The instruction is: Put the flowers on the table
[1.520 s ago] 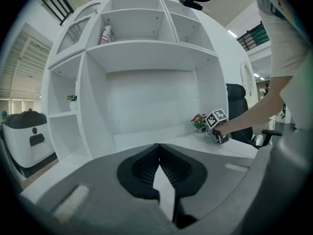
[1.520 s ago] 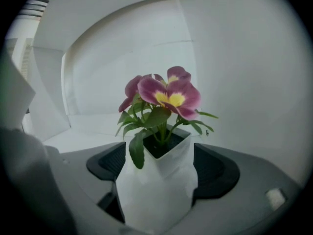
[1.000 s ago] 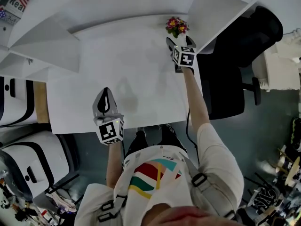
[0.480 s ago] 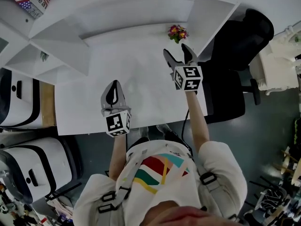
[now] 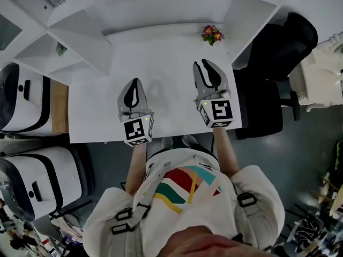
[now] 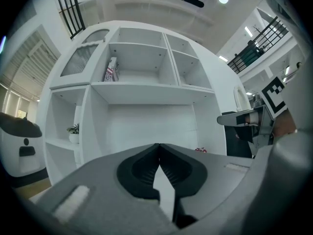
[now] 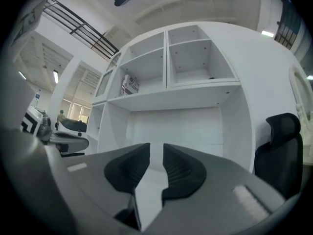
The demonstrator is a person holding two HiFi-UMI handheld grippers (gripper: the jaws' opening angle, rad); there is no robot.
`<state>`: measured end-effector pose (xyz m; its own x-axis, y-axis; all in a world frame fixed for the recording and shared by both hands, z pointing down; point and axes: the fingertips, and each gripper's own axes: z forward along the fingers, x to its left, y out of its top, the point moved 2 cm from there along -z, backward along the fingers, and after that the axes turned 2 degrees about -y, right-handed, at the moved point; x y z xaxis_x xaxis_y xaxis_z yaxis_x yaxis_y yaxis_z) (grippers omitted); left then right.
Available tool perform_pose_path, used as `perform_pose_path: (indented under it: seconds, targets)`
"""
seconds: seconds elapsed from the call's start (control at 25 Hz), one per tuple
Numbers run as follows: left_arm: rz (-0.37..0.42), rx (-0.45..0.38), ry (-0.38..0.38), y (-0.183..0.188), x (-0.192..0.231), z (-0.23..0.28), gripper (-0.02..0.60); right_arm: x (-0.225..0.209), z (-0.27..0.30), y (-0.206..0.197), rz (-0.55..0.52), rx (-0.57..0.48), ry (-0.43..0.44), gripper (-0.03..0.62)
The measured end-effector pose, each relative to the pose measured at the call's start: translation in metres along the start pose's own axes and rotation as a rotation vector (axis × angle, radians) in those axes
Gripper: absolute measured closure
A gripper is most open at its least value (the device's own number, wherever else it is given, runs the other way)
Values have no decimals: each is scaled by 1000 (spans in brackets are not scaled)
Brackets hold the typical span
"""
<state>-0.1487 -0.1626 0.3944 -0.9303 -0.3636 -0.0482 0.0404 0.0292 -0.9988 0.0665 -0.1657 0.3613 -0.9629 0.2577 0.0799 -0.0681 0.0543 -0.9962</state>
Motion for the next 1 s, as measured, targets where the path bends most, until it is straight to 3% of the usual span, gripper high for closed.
perform_pose_path:
  seconds: [0.24, 0.64, 1.0]
  targets:
    - [8, 1, 2, 3, -2, -2, 577, 24, -19, 20, 16, -60, -12, 590]
    - [14, -25, -5, 17, -10, -4, 577, 33, -26, -1, 39, 20, 20, 594]
    - [21, -49, 2, 25, -10, -6, 577, 36, -31, 0, 6, 14, 46, 594]
